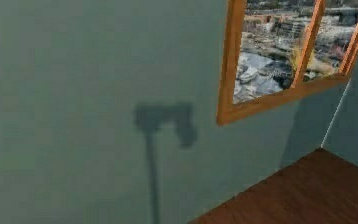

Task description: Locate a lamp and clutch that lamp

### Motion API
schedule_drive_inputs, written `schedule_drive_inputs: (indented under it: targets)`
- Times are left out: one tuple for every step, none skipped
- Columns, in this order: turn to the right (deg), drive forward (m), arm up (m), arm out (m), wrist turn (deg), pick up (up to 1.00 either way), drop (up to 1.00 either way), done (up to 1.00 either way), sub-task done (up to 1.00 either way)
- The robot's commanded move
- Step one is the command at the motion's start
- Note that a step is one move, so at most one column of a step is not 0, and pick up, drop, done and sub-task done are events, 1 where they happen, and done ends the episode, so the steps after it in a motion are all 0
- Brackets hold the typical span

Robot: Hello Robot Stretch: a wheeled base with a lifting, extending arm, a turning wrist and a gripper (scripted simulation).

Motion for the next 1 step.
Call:
schedule_drive_inputs:
  targets:
    - [15.0, 0.0, 0.0, 0.0, 0.0, 0.0, 0.0, 0.0, 0.0]
